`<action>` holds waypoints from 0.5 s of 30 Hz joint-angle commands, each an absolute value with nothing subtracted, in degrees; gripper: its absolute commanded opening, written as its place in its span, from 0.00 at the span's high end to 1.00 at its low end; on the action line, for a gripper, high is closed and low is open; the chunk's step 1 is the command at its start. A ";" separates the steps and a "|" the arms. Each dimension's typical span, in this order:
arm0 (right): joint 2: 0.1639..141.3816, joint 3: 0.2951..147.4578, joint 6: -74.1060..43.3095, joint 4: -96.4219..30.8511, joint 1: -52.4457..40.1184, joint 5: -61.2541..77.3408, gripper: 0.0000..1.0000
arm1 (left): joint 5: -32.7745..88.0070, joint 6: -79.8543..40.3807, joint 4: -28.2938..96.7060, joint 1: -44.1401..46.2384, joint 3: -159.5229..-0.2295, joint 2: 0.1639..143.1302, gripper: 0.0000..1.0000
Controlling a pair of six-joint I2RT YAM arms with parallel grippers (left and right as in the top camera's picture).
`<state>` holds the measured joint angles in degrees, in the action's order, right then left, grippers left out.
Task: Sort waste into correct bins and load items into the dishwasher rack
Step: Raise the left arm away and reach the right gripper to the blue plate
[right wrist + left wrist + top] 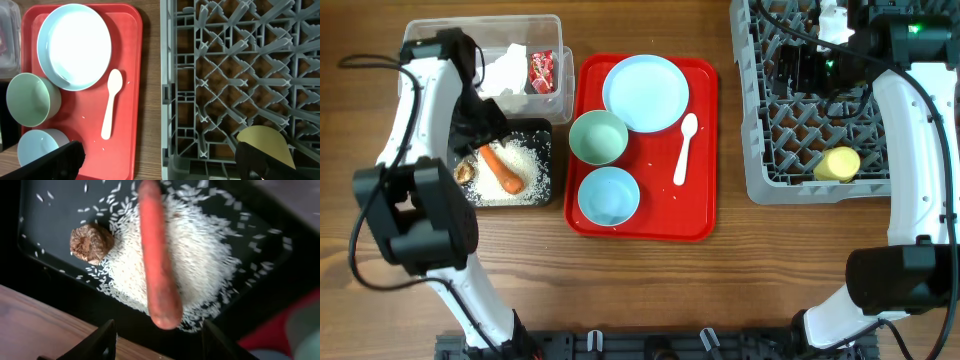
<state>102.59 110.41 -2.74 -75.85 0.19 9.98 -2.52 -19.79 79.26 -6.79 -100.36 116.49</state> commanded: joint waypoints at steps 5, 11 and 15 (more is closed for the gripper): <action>103.68 110.54 -3.01 -75.79 0.27 8.80 0.01 | 13.19 -0.23 75.02 0.67 -102.08 108.84 0.42; 103.68 110.54 -2.98 -75.68 0.27 8.80 0.01 | 17.34 6.04 71.66 10.31 -102.06 108.88 0.35; 103.68 110.54 -2.98 -75.48 0.27 8.80 0.00 | 17.32 6.02 68.23 15.64 -102.04 108.95 0.35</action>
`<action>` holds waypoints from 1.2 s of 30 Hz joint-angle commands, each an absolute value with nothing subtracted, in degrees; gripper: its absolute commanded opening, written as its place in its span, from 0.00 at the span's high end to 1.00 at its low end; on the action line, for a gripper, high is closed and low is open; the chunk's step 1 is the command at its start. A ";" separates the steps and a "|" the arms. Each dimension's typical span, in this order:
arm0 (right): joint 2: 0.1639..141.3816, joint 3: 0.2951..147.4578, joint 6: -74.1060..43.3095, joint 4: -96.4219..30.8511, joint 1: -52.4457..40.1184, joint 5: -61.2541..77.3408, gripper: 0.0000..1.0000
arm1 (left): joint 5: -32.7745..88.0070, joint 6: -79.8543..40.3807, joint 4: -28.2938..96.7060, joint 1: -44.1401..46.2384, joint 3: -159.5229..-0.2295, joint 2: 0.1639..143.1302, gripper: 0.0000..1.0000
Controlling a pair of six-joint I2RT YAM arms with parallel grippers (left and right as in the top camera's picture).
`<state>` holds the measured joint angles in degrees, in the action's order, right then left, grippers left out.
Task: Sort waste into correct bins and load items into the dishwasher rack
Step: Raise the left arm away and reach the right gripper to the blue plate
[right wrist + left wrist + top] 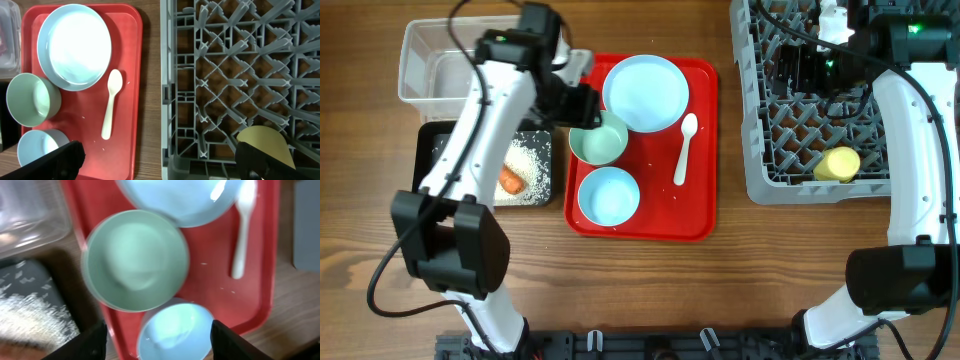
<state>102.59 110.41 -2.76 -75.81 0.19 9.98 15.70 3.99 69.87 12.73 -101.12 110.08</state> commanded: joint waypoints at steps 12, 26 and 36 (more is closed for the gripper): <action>103.68 110.54 -3.01 -74.17 0.27 8.99 0.01 | 12.95 5.56 67.64 22.04 -102.00 111.00 0.26; 103.68 110.54 -3.18 -74.04 0.27 8.99 0.00 | 4.21 -5.04 66.96 22.41 -102.00 114.41 0.32; 103.68 110.00 -3.20 -70.81 -0.01 16.93 0.03 | 3.97 -16.69 63.48 22.24 -102.00 114.89 0.37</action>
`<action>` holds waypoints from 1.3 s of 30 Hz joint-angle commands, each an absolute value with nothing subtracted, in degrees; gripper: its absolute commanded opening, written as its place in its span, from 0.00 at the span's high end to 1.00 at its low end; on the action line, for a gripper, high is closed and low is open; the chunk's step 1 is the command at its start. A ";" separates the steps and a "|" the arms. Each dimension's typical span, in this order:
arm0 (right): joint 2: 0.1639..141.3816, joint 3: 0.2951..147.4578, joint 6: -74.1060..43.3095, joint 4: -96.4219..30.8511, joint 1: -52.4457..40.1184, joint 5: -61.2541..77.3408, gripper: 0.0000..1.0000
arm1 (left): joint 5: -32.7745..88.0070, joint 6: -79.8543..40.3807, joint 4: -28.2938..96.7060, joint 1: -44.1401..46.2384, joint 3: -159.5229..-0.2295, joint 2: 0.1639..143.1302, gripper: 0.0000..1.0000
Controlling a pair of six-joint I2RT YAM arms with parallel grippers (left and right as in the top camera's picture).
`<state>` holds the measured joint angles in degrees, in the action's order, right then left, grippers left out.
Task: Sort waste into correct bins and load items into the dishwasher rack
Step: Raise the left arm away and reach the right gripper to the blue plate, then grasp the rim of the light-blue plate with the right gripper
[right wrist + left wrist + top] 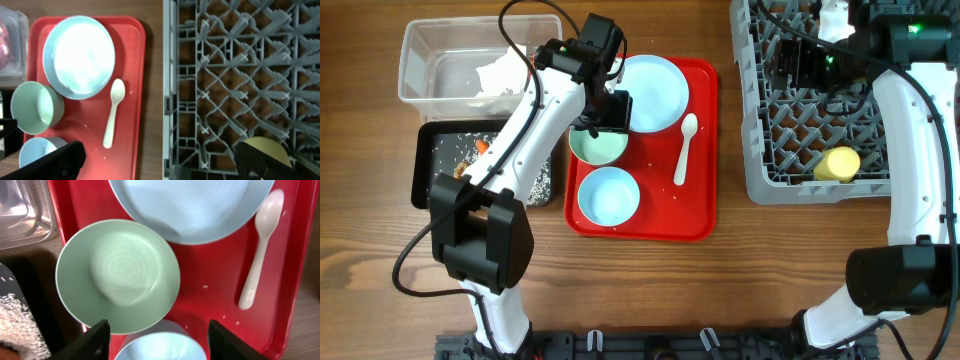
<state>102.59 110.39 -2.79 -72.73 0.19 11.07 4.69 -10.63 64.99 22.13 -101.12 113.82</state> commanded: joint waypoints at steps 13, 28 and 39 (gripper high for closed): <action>112.22 105.97 -15.62 -52.60 -11.97 18.04 0.06 | 1.37 -22.85 60.58 20.95 -102.02 114.85 0.30; 131.96 105.97 -17.04 -37.01 -15.31 12.91 0.31 | -3.97 -26.22 60.25 11.94 -102.02 98.13 0.30; 137.19 105.97 -12.14 -34.54 -15.88 10.11 0.51 | -3.97 -26.20 60.18 7.92 -102.02 97.08 0.00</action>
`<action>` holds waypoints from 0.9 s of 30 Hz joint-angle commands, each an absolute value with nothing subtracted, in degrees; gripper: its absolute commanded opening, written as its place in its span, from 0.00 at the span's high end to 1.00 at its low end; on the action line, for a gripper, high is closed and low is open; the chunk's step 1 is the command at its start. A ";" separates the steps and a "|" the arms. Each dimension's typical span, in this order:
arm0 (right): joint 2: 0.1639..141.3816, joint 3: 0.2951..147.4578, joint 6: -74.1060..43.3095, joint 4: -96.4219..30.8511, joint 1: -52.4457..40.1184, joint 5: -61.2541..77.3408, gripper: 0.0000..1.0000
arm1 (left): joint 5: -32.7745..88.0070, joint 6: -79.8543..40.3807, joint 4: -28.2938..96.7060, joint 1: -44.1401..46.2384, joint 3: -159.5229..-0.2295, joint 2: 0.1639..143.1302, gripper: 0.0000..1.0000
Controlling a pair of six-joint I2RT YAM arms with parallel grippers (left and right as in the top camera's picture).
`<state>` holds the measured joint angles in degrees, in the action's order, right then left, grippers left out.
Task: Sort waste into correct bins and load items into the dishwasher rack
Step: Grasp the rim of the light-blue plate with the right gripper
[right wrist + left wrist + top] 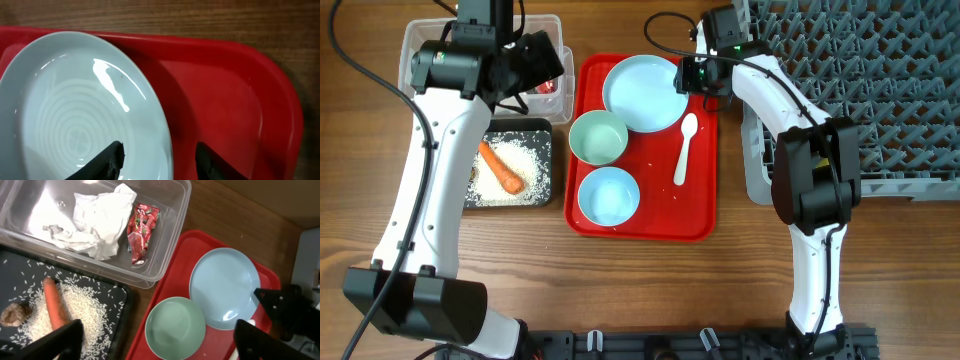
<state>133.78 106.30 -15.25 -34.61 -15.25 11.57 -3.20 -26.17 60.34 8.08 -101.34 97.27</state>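
On the red tray (705, 215) lie a pale blue plate (642, 92), a green bowl (598, 137), a blue bowl (608, 195) and a white spoon (685, 148). My right gripper (160, 160) is open and low, one finger over the plate (75, 115), the other over the tray (230, 95), straddling the plate's right rim. High beside the clear bin, my left gripper (155, 342) is open and holds nothing; the green bowl (175, 327) lies far below it.
The clear bin (169, 242) holds a crumpled tissue (100, 222) and a red wrapper (140, 230). A black tray (542, 135) holds rice, a carrot (500, 167) and a brown lump (12, 314). The grey dishwasher rack (860, 100) fills the right side.
My left gripper was low over the green bowl; it is now high near the clear bin, still open. My right gripper has left the rack and sits at the plate's right rim.
My left gripper was open over the carrot and rice, then over the green bowl, then close above that bowl, and now stands raised and empty. My right gripper stayed above the rack through those moments and is now down at the plate.
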 commanded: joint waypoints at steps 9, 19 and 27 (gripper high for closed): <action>137.82 105.89 -10.50 -35.24 -15.90 10.09 0.72 | -3.97 -26.17 61.17 7.92 -102.02 97.08 0.00; 137.67 106.10 -9.04 -35.46 -14.85 9.89 0.96 | -3.97 -26.17 61.17 7.92 -102.02 97.08 0.00; 133.69 109.30 -9.04 -37.30 -10.90 9.87 0.96 | -3.97 -26.17 61.17 7.92 -102.02 97.08 0.00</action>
